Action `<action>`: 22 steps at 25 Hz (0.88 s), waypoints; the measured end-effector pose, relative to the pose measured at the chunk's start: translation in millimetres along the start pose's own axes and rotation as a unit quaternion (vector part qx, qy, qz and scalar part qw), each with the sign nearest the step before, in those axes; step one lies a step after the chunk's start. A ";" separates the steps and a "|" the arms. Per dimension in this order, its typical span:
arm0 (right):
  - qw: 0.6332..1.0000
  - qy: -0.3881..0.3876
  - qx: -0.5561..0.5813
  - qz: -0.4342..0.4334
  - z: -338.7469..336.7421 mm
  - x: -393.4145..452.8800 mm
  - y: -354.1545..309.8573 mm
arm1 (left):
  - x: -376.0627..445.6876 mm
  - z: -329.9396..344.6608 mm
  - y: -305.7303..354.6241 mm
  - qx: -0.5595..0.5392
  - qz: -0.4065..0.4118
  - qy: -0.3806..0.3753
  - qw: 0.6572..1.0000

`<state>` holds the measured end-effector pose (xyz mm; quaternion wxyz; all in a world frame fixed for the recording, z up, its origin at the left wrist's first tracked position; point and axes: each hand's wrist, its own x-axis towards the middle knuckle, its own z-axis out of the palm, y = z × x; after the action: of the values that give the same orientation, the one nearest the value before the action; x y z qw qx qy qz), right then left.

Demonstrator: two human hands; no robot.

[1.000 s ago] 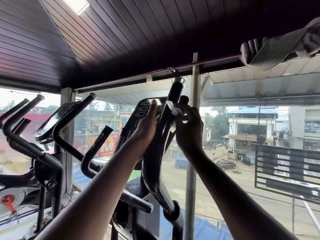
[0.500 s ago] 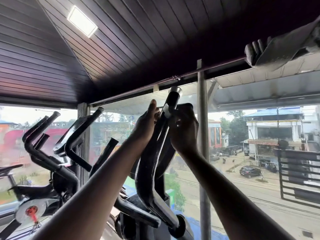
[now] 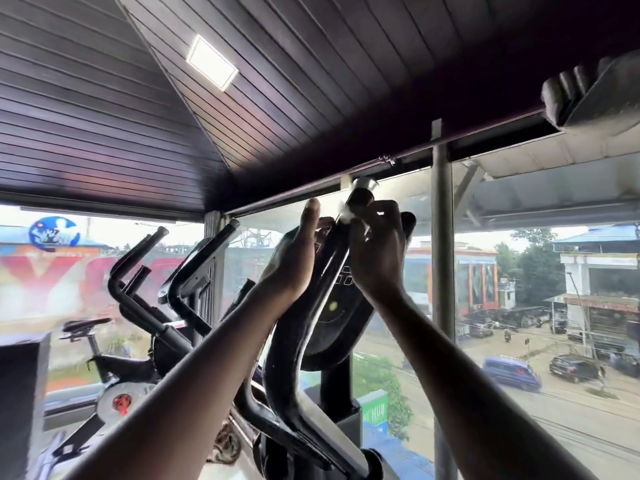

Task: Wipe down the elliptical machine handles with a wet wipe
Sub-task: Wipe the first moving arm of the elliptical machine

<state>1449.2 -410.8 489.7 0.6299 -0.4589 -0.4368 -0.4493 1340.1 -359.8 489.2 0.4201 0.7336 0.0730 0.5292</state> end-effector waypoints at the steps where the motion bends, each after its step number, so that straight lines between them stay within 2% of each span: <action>1: 0.999 -0.012 0.029 -0.031 -4.6 -24.2 -9.6 | 0.7 -0.5 -0.3 -0.012 0.006 0.027 1.000; 3: 0.991 -0.058 0.078 -0.095 -17.6 -73.3 -25.7 | 1.6 -2.6 1.2 -0.039 -0.005 0.065 0.997; 5: 0.982 -0.093 0.080 -0.142 -25.2 -79.7 -25.4 | 0.4 -3.3 0.0 -0.054 -0.015 0.069 0.996; 6: 0.985 -0.093 0.060 -0.135 -23.8 -68.0 -20.2 | -2.0 -5.0 -1.0 -0.063 -0.024 0.059 0.996; 9: 0.997 -0.077 0.000 -0.009 -18.7 -29.9 -15.9 | -10.8 -13.4 -10.7 -0.080 -0.072 0.013 0.994; 10: 0.997 -0.082 -0.001 0.008 -18.5 -36.7 -21.1 | -15.5 -16.7 -12.7 -0.089 -0.089 0.012 0.992; 14: 0.981 -0.136 0.077 -0.113 -44.4 -130.7 -58.4 | -37.1 -30.0 -28.6 -0.172 -0.132 0.015 0.976; 16: 0.980 -0.144 0.079 -0.111 -46.7 -127.8 -58.7 | -47.8 -34.2 -37.9 -0.184 -0.149 -0.001 0.972; 19: 0.990 -0.136 -0.025 -0.040 -32.6 -82.7 -64.1 | -59.0 -37.2 -52.7 -0.213 -0.174 -0.027 0.961; 22: 0.977 -0.174 -0.086 -0.093 -37.6 -102.8 -80.1 | -69.3 -40.7 -55.3 -0.230 -0.191 -0.042 0.953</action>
<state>1354.9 -444.3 398.2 0.4581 -0.5396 -0.5400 -0.4554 1294.9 -341.0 404.9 0.6737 0.6110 0.0704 0.4097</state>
